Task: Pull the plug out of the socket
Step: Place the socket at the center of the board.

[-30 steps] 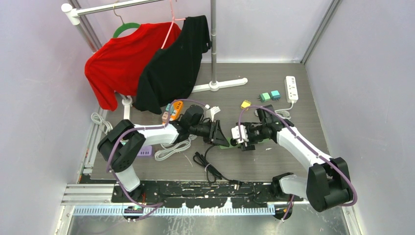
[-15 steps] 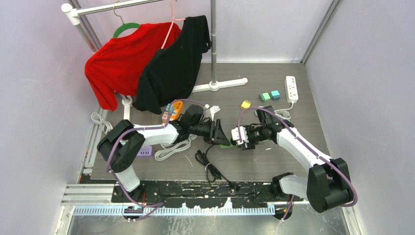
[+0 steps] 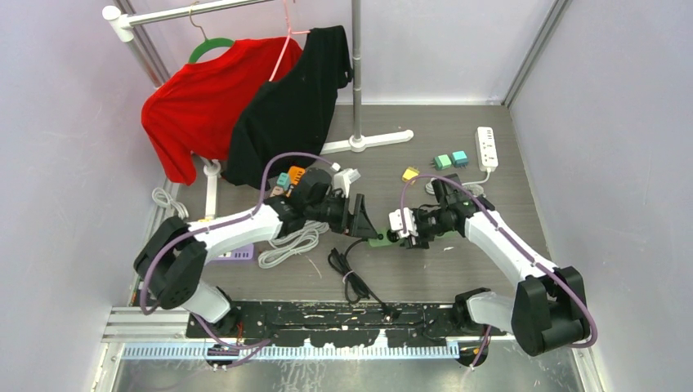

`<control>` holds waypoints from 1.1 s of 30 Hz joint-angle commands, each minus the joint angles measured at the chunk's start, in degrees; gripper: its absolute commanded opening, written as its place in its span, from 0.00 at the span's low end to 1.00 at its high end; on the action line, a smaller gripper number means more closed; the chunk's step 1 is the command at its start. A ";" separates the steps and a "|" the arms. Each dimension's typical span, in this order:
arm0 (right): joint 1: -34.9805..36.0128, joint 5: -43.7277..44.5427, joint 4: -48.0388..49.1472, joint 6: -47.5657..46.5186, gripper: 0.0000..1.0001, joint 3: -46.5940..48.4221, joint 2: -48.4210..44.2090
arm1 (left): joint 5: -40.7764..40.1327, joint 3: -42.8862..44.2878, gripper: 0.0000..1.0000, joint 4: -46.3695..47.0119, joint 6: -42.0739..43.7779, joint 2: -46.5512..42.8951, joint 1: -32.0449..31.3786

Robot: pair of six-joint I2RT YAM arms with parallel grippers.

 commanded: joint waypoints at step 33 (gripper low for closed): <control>-17.22 -5.54 15.66 51.56 0.01 17.84 -2.48 | -32.20 5.00 1.00 -35.49 47.30 -25.79 10.60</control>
